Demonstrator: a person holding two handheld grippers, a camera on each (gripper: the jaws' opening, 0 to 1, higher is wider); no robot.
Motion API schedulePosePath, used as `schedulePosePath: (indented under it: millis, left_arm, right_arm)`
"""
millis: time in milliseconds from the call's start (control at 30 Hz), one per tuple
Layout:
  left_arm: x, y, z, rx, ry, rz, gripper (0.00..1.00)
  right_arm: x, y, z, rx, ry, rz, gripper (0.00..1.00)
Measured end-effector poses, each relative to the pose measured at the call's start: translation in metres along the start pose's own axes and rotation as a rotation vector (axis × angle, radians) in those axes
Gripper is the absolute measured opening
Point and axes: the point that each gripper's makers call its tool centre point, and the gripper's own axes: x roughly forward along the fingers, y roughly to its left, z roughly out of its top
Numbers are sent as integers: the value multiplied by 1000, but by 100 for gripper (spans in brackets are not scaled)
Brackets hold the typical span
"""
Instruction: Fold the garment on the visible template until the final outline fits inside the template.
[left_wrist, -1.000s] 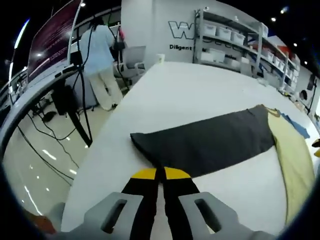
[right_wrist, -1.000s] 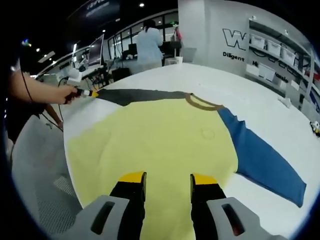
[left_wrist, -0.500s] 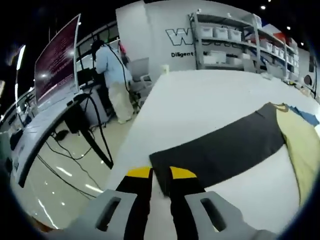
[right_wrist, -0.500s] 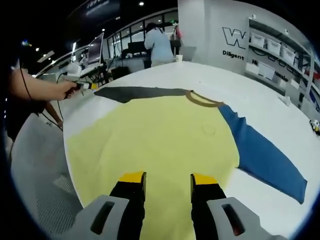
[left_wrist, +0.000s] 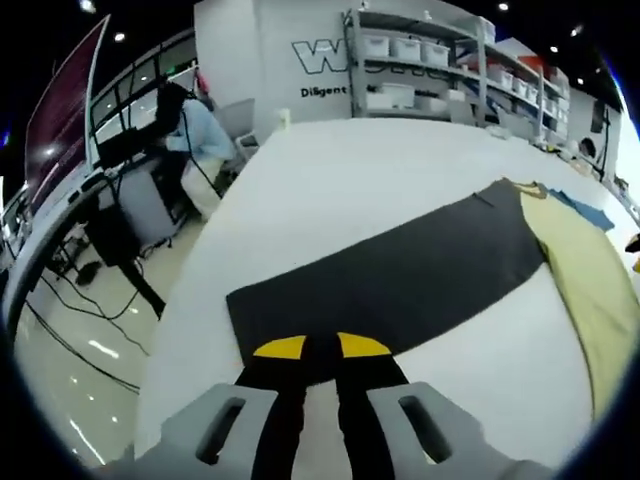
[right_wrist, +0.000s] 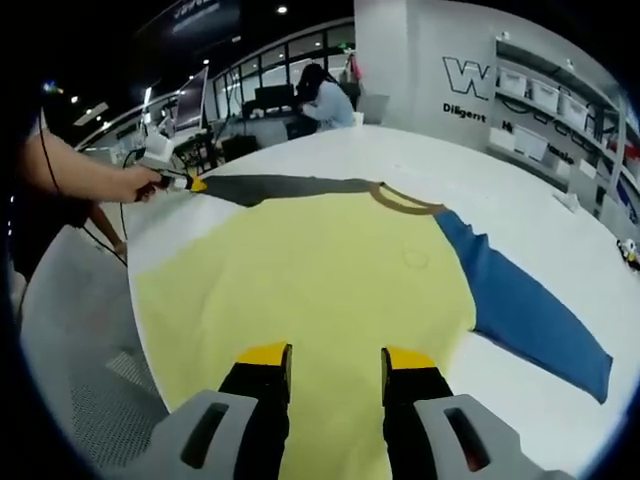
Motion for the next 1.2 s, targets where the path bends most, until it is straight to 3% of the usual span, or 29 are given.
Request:
schedulePosePath:
  millis: [267, 400, 467, 567, 700, 767, 833, 900, 933, 967, 1000, 1033, 1100, 1200]
  left_arm:
    - [-17, -2, -7, -18, 0, 15, 3]
    - [-21, 2, -9, -83, 19, 18, 5]
    - [-31, -6, 2, -74, -31, -8, 6]
    - [-51, -48, 11, -16, -68, -126, 8]
    - [-74, -112, 5, 50, -62, -290, 9]
    - [-89, -153, -6, 53, -28, -411, 10]
    - [-103, -189, -20, 114, 13, -506, 12]
    - [-111, -215, -31, 199, 36, -602, 12]
    - [-119, -230, -45, 274, 77, -645, 12]
    - [-120, -233, -48, 290, 88, -653, 13]
    - [-123, -239, -54, 406, 99, -684, 17]
    - [-123, -243, -53, 426, 91, -690, 15]
    - [-128, -255, -58, 391, 126, -741, 7]
    - [-129, -262, -74, 520, 165, -771, 8]
  right_arm:
    - [-2, 0, -10, 10, 4, -6, 31]
    - [-5, -3, -18, 7, 17, -14, 31]
    - [-8, -6, -22, 9, 22, -19, 31]
    - [-15, -10, -29, 20, 15, -31, 32]
    - [-24, -8, -42, 12, 22, -31, 32]
    - [-27, -7, -48, 2, 34, -28, 32]
    - [-31, -3, -52, -7, 35, -17, 33]
    - [-32, 2, -58, -27, 47, 4, 33]
    - [-32, 5, -64, -44, 60, 17, 33]
    - [-32, 6, -65, -49, 63, 20, 33]
    - [-32, 9, -70, -71, 75, 36, 32]
    - [-32, 11, -73, -81, 80, 38, 32]
    - [-32, 13, -79, -100, 94, 50, 31]
    - [-31, 14, -87, -127, 117, 57, 32]
